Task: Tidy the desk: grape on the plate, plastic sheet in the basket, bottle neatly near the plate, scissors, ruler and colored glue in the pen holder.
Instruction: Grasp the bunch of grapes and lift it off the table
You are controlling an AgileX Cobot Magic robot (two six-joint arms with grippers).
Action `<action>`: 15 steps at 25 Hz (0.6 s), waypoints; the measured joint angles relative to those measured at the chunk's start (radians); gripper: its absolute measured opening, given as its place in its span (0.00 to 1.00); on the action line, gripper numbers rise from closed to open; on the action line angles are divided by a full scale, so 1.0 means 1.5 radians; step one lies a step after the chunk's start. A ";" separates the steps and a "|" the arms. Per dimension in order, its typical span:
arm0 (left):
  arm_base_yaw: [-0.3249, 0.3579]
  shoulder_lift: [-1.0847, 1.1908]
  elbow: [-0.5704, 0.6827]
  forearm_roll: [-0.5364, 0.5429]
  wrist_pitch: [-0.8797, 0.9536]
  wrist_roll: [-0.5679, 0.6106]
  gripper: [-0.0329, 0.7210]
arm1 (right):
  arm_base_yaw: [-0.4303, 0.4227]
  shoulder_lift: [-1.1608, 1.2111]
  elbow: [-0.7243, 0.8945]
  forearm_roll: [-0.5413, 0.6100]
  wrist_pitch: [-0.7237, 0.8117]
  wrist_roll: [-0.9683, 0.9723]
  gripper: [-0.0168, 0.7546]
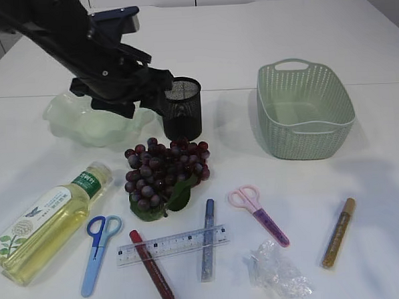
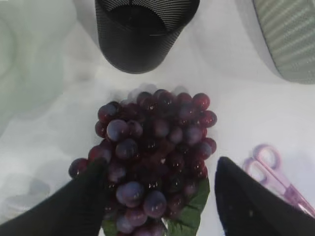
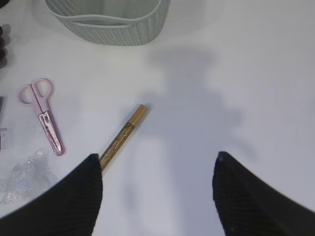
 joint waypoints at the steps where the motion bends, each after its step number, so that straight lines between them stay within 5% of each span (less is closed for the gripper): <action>1: -0.002 0.015 -0.011 0.004 0.000 -0.012 0.70 | 0.000 0.000 0.000 0.000 0.000 0.000 0.73; 10: -0.004 0.075 -0.027 0.092 0.038 -0.198 0.70 | 0.000 0.000 0.000 0.001 0.000 0.000 0.73; 15: -0.004 0.084 -0.031 0.110 0.039 -0.238 0.71 | 0.000 0.000 0.000 0.011 0.000 0.000 0.73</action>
